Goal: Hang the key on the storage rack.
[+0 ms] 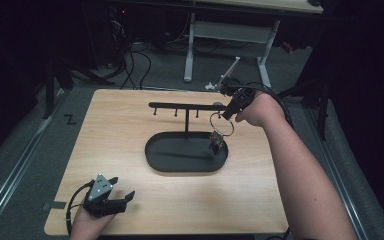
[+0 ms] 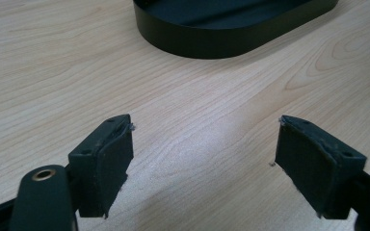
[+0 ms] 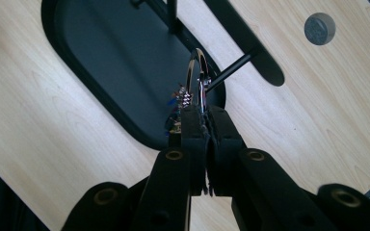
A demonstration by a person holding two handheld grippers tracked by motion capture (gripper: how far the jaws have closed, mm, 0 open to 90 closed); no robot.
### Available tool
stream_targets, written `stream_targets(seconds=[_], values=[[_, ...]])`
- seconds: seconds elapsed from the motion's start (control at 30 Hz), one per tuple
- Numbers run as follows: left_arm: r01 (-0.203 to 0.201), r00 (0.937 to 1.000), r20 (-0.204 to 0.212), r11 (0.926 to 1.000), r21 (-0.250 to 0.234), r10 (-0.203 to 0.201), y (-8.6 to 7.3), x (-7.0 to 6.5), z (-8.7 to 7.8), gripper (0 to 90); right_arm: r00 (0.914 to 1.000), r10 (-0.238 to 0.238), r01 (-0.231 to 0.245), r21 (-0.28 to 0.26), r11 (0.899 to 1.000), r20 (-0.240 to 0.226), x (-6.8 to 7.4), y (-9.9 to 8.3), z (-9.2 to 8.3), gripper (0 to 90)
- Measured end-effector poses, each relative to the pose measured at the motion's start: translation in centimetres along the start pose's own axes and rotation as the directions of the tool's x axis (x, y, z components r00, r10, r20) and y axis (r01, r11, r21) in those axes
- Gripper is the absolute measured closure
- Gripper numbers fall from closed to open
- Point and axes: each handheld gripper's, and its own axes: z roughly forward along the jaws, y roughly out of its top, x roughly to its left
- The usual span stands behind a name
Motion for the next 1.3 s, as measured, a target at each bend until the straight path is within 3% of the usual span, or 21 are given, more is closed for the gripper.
stream_targets(seconds=[0.33, 0.6, 1.0, 1.17, 1.2, 1.23, 1.3], values=[[-0.001, 1.0, 0.003, 1.0, 0.004, 0.001, 0.0, 0.0, 0.1, 21.4, 0.9991, 0.042, -0.042, 0.012, 0.999, -0.003, -1.1, 0.5, 0.8, 87.7], [0.0, 1.0, 0.003, 1.0, 0.004, 0.0, 0.0, 0.1, 0.0, 21.4, 0.9988, 0.049, -0.049, 0.001, 0.999, -0.005, -1.7, 0.8, 1.2, 87.6], [0.002, 1.0, 0.005, 1.0, 0.002, -0.002, 0.0, 0.1, 0.0, 21.4, 0.9995, 0.033, -0.033, -0.003, 0.999, -0.003, -1.3, 1.4, 1.9, 84.2], [0.001, 1.0, 0.006, 1.0, 0.004, -0.001, 0.0, 0.1, 0.0, 21.4, 0.9991, 0.039, -0.038, -0.011, 0.999, 0.015, -1.0, 1.2, 1.6, 80.9], [0.0, 1.0, 0.006, 1.0, 0.005, 0.0, 0.0, 0.1, 0.0, 21.4, 0.9981, 0.061, -0.06, -0.012, 0.998, 0.015, -0.9, 1.0, 1.5, 80.0], [0.0, 1.0, 0.004, 1.0, 0.003, 0.0, 0.0, 0.1, 0.0, 21.3, 0.9987, 0.049, -0.048, -0.026, 0.998, 0.016, -1.0, 0.9, 1.4, 78.2], [0.0, 1.0, 0.002, 1.0, 0.0, 0.0, 0.0, 0.1, 0.0, 21.0, 0.9974, 0.071, -0.07, -0.048, 0.996, 0.016, -1.0, 0.5, 1.3, 75.5]])
